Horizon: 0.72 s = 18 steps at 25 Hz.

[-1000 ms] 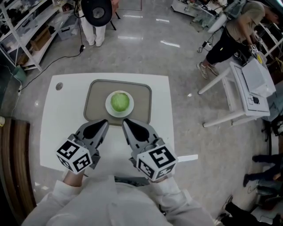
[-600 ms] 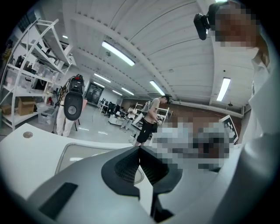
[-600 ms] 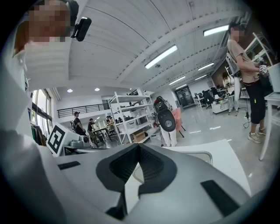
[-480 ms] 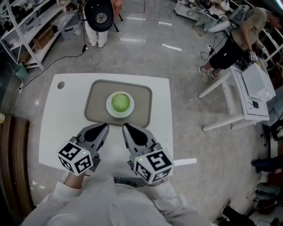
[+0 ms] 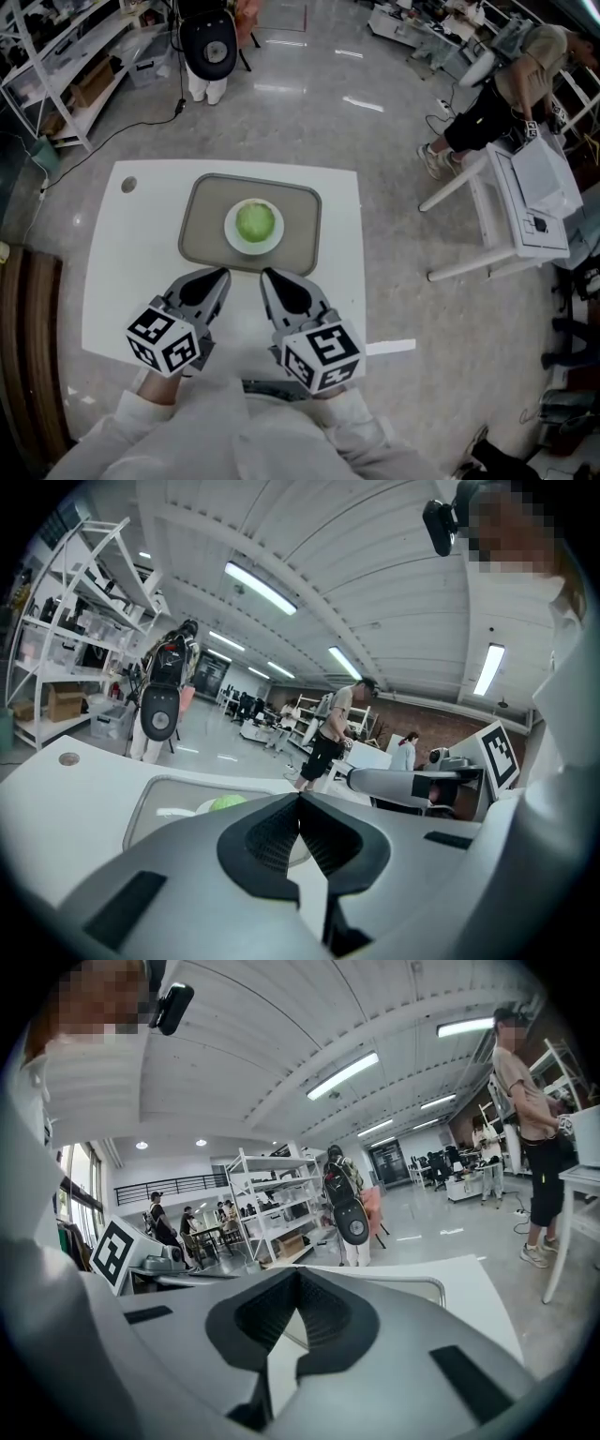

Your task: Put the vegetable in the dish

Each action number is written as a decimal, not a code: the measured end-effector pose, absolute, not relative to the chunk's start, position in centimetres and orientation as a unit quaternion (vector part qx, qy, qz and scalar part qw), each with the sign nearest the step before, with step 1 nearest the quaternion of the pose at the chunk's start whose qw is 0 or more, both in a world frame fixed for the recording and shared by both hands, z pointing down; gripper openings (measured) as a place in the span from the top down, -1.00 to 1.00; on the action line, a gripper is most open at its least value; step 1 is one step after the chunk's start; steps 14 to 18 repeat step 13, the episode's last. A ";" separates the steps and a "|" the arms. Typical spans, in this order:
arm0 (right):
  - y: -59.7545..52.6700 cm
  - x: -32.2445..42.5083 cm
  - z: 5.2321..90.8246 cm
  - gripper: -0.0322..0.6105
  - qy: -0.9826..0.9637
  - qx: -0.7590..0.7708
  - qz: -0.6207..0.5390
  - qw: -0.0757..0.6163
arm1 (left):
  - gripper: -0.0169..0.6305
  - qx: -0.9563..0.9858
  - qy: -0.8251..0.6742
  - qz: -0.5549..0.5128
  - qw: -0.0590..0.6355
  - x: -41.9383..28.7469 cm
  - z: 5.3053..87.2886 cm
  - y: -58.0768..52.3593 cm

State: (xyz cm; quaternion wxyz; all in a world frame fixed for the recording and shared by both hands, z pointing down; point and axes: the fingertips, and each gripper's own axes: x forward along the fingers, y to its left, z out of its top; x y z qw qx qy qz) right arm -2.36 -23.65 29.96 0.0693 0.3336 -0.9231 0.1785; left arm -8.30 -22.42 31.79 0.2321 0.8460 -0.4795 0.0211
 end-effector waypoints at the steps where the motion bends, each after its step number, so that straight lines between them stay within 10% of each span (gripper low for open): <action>1: -23.7 -2.4 30.0 0.86 -0.923 0.333 0.179 0.070 | 0.92 0.844 -0.481 0.023 0.234 -8.3 31.9 -22.5; 18: -24.4 -2.9 30.5 0.86 -0.925 0.328 0.180 0.071 | 0.92 0.847 -0.469 0.036 0.248 -8.7 33.1 -22.9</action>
